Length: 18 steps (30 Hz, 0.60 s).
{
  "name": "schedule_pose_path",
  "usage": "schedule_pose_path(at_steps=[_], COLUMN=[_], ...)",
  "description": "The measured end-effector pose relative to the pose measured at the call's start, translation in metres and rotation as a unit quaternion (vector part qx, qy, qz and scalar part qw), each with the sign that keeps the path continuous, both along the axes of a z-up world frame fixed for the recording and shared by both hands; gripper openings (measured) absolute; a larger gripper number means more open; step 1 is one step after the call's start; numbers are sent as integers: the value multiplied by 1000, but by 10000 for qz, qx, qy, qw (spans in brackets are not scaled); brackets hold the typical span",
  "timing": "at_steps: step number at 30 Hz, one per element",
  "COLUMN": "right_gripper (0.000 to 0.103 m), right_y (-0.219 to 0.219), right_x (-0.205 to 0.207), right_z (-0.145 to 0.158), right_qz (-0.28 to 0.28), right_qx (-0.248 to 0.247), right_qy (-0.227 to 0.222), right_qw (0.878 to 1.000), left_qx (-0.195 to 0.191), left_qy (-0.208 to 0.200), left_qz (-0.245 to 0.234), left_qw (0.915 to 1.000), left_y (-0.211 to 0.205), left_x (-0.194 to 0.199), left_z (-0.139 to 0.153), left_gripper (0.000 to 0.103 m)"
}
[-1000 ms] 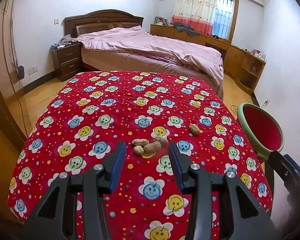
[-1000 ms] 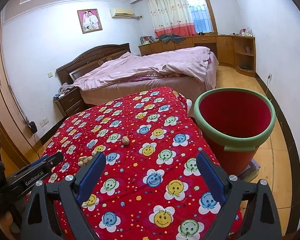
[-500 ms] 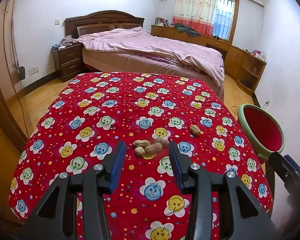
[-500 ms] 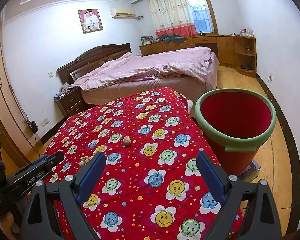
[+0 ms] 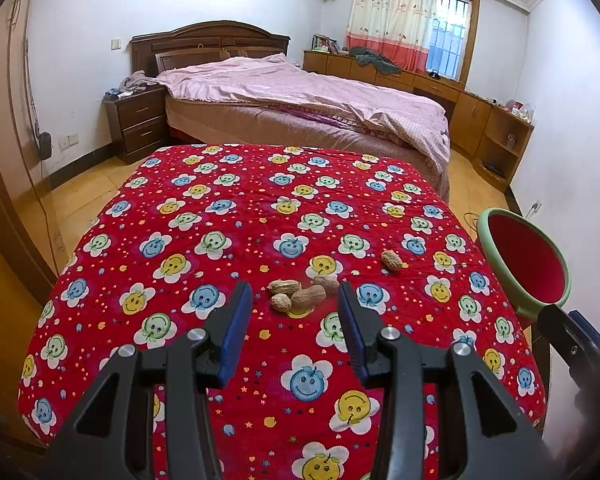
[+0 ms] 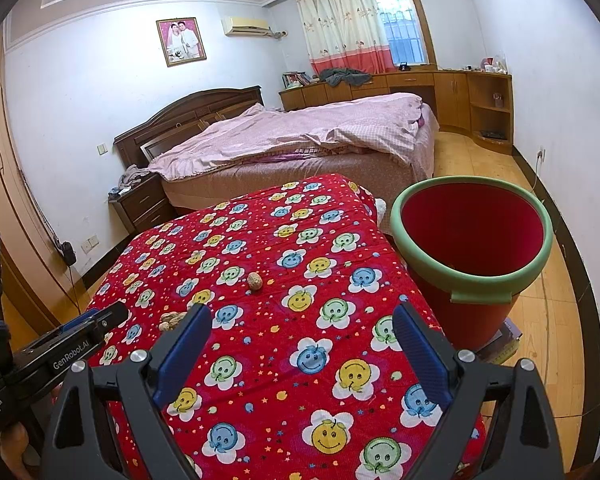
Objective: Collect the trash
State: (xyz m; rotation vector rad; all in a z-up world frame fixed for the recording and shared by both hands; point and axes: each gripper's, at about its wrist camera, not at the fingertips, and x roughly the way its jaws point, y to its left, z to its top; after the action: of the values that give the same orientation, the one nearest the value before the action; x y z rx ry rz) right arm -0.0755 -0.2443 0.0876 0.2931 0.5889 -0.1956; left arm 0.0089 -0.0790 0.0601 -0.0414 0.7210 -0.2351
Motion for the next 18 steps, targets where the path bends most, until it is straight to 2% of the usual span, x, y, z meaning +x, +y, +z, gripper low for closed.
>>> schedule_pose_path(at_steps=[18], right_gripper=[94], right_y=[1], right_x=[0], right_z=[0], right_qz=[5], right_qx=[6], right_qy=[6], right_qw=[10000], left_qx=[2], left_qy=[-4], left_qz=[-1], left_qw=[10000], left_y=[2], left_x=[0], left_z=[1], left_gripper=[44])
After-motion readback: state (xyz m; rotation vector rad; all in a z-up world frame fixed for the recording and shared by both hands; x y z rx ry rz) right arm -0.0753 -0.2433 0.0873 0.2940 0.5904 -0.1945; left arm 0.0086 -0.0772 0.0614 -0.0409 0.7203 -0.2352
